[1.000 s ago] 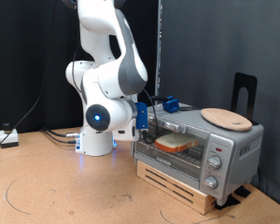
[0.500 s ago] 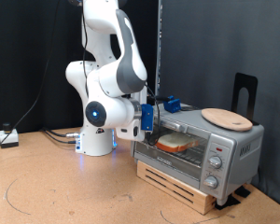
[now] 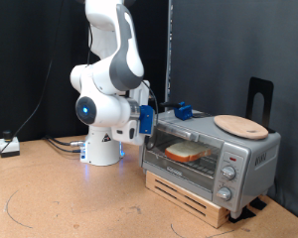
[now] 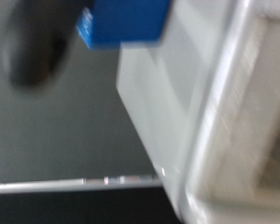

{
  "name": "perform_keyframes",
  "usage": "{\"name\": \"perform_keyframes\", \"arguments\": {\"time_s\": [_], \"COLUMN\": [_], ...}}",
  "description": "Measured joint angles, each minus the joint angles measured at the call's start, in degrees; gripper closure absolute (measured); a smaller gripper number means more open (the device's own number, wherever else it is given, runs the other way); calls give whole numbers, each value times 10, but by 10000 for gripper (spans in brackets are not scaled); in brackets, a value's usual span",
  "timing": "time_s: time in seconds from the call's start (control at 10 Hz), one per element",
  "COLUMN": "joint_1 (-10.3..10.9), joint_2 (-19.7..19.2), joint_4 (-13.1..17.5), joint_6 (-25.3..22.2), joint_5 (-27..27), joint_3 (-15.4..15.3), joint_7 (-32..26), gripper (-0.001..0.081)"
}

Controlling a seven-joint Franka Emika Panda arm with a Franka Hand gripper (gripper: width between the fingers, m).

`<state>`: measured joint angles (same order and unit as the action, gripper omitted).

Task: Make a piece of toast with the oven

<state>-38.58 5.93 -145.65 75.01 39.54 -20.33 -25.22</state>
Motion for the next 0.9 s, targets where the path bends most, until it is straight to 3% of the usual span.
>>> {"name": "perform_keyframes", "arguments": {"time_s": [0.1, 0.4, 0.7, 0.9], "joint_1": [-4, -8, -34, -50], "joint_2": [-2, -3, -28, -42], "joint_4": [9, 12, 50, 73], "joint_6": [-3, -2, -8, 12], "joint_5": [-21, -13, -16, -10], "joint_3": [0, 9, 42, 60], "joint_7": [12, -13, -22, -22], "gripper": [-1, -1, -1, -1]}}
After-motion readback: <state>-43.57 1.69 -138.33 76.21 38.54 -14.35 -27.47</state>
